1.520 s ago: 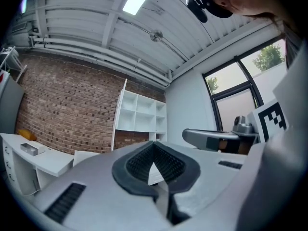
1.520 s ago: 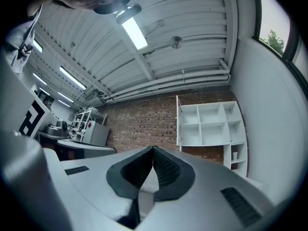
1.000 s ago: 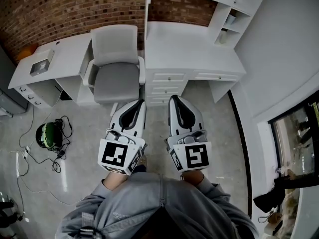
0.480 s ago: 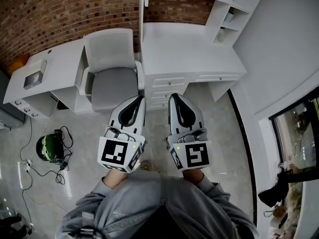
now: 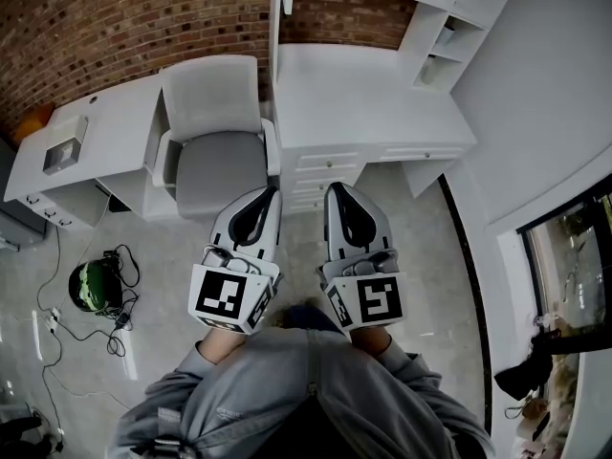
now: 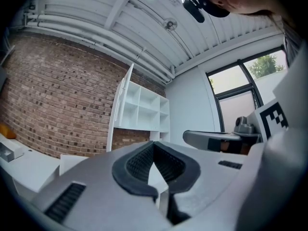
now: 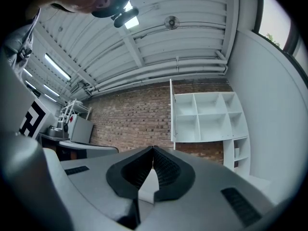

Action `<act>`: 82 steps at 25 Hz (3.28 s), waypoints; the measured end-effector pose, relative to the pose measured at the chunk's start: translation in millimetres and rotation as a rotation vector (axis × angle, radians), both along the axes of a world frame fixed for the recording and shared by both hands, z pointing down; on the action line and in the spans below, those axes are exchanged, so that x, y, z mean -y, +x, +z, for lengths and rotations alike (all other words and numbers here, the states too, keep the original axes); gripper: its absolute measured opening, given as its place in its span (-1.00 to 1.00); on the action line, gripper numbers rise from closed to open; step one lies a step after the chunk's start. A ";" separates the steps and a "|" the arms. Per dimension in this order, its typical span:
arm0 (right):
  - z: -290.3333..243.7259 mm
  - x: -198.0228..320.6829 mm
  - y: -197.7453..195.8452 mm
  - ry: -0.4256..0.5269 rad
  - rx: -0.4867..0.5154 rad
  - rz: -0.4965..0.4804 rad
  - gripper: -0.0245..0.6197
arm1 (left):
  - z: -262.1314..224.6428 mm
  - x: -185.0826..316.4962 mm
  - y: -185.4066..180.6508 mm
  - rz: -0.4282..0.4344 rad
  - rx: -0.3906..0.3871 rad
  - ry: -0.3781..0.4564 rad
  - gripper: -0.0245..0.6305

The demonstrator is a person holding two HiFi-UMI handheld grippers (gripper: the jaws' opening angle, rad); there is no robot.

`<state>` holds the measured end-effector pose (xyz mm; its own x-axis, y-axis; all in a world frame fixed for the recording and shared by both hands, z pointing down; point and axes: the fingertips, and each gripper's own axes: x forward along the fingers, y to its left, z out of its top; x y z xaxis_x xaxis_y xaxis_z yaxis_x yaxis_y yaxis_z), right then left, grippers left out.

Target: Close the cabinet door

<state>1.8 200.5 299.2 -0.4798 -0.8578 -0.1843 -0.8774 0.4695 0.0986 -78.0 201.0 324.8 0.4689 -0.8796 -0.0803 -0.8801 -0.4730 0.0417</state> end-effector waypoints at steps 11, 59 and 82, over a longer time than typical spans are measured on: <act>-3.2 42.1 -6.5 0.020 0.008 -0.046 -0.84 | -0.8 40.9 -2.3 -0.021 -0.003 0.014 -0.91; -8.8 302.1 1.3 0.028 0.008 -0.226 -0.84 | -16.2 290.6 8.6 -0.187 0.002 0.033 -0.91; -12.4 403.4 -48.5 0.037 0.012 -0.062 -0.84 | -25.2 403.9 -32.3 0.002 0.016 0.062 -0.91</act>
